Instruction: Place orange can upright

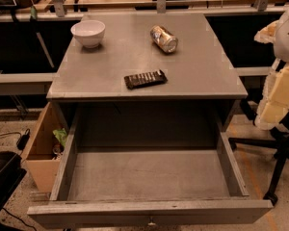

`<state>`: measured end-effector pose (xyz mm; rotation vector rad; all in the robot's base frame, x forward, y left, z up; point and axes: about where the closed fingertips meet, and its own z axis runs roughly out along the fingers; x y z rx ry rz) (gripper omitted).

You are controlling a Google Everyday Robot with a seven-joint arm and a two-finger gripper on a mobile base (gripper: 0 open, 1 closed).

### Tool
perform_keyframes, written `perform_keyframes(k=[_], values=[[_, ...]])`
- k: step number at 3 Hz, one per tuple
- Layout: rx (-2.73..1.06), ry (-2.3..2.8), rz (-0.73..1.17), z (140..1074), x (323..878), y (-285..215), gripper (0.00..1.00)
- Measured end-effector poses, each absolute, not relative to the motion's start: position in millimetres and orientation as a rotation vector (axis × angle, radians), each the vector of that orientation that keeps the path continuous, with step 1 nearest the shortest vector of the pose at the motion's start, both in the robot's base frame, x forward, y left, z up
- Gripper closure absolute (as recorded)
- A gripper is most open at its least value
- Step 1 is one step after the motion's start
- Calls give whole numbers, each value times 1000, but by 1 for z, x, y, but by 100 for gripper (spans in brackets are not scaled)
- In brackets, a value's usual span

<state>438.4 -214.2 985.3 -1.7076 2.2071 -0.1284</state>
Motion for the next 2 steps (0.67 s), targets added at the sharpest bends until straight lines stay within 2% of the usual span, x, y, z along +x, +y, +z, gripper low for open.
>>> perform_keyframes(k=[1, 2], values=[[-1707, 2207, -129, 985, 438, -214, 0], [-1694, 2112, -64, 985, 482, -208, 0]])
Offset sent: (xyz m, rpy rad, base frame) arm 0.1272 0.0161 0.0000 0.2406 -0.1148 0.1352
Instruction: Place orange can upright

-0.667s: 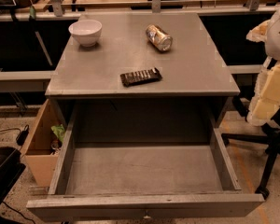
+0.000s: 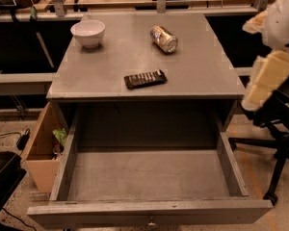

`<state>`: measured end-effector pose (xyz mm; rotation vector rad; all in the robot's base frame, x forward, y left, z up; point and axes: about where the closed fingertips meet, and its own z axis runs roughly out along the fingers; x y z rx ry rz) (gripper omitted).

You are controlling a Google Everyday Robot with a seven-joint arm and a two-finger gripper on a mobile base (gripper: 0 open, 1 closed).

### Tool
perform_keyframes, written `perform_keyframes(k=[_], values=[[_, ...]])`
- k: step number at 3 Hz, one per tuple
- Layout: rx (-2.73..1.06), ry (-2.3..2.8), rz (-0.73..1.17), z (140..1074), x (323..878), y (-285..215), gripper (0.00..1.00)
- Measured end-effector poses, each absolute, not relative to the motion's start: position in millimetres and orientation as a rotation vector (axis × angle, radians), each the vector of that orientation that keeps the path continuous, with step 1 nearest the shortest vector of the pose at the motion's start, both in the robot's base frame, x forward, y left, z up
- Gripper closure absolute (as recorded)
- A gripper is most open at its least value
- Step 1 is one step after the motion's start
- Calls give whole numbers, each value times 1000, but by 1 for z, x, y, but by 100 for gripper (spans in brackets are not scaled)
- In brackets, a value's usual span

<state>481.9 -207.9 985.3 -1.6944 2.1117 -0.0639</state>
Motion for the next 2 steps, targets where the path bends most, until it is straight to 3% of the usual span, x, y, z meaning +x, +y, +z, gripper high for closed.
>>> perform_keyframes(k=[2], values=[[-1560, 2102, 78, 968, 630, -179, 0]])
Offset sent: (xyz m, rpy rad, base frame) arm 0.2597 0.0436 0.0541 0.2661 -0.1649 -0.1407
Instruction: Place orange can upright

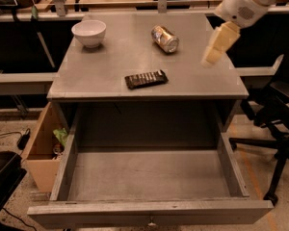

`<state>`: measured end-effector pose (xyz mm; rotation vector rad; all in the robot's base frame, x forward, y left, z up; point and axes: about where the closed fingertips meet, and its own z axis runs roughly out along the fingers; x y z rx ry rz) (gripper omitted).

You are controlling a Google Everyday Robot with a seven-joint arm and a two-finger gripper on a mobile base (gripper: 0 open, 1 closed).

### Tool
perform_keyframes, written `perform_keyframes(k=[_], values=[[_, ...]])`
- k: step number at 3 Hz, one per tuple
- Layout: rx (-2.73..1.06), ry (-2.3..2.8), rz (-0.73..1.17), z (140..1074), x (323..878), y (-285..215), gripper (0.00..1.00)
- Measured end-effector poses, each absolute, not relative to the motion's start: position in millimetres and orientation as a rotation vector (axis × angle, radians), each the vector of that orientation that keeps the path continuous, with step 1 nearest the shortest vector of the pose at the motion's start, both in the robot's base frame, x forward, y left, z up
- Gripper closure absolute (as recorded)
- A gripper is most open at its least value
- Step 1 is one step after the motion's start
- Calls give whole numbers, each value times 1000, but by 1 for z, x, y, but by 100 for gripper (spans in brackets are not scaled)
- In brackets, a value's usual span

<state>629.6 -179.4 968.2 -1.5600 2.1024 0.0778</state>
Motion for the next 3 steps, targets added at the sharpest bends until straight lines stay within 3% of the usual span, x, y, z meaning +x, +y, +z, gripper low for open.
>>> perform_keyframes(k=[2, 3], values=[[-1231, 2144, -87, 1017, 738, -141, 0], [-1168, 2174, -88, 1019, 746, -134, 0]])
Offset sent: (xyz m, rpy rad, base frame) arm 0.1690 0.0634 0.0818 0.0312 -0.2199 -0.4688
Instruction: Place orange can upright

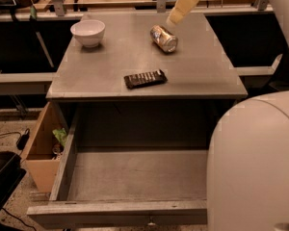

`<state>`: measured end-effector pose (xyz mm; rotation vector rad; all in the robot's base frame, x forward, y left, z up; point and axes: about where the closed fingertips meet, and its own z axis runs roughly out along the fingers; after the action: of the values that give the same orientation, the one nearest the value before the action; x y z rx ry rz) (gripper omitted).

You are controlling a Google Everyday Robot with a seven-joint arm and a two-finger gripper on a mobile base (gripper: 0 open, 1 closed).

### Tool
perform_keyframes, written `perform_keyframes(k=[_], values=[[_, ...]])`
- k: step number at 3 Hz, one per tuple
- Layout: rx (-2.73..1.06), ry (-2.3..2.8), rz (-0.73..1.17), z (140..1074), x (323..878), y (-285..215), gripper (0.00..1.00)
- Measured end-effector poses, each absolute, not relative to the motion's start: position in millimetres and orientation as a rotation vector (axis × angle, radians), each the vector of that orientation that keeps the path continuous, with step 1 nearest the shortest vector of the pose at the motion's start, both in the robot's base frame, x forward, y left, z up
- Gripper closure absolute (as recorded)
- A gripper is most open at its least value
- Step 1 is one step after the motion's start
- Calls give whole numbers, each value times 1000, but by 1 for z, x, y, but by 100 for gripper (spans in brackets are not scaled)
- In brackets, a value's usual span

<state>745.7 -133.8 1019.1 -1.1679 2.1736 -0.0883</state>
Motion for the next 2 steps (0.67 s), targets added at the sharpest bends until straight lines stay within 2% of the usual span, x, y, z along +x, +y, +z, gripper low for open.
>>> perform_keyframes(k=[2], values=[[-1074, 2200, -128, 1007, 762, -132, 0]])
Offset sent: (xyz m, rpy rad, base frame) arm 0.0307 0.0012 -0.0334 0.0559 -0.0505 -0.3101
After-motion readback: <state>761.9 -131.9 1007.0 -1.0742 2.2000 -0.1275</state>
